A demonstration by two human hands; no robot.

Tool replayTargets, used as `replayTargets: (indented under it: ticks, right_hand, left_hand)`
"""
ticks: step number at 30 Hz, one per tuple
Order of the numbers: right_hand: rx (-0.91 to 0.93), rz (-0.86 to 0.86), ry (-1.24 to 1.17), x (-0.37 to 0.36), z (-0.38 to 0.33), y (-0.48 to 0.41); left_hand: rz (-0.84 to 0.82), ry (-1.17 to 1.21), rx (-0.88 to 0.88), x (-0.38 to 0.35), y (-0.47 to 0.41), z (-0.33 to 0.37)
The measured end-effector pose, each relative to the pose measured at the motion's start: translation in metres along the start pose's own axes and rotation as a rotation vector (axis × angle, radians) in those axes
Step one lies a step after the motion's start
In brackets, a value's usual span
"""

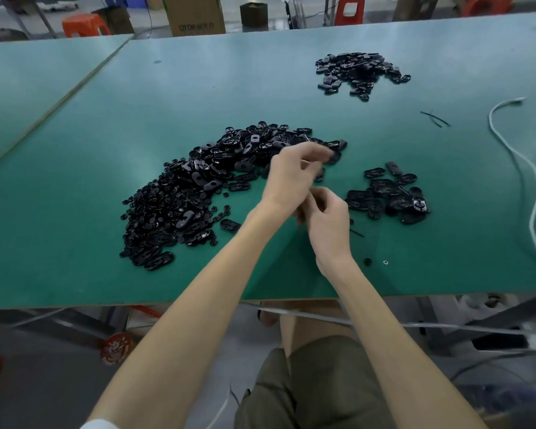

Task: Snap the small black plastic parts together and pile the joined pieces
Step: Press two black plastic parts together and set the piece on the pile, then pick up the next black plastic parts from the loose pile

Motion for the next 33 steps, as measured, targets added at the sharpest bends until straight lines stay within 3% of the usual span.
replayTargets:
  ticks: [3, 7, 11, 22, 28, 33]
  right_hand:
    - [0.007, 0.014, 0.006, -0.001, 0.0, 0.001]
    - [0.015, 0.019, -0.014, -0.001, -0.001, 0.001]
    - [0.008, 0.021, -0.008, -0.001, -0.001, 0.001]
    - [0.003, 0.032, -0.023, 0.0, -0.001, 0.001]
    - [0.006, 0.028, -0.034, -0.001, -0.001, 0.001]
    - [-0.001, 0.041, -0.055, -0.001, -0.001, 0.002]
  left_hand:
    - [0.036, -0.378, 0.101, 0.021, 0.004, -0.027]
    - [-0.048, -0.568, 0.118, 0.028, 0.01, -0.043]
    - [-0.027, -0.607, 0.069, 0.027, 0.013, -0.04]
    - [0.06, -0.536, 0.14, 0.033, 0.03, -0.046]
    - [-0.029, -0.632, 0.097, 0.037, 0.041, -0.047]
    - [0.037, -0.664, 0.022, 0.034, 0.047, -0.044]
Point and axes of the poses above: each hand's wrist, its own y-axis away from the middle knuckle, its own x-axis out of the back of the hand, z = x × y, the point moved 3 cm from there along -y, towards the middle knuckle, and after that the axes turned 8 degrees about -z, right-handed, at the moved point
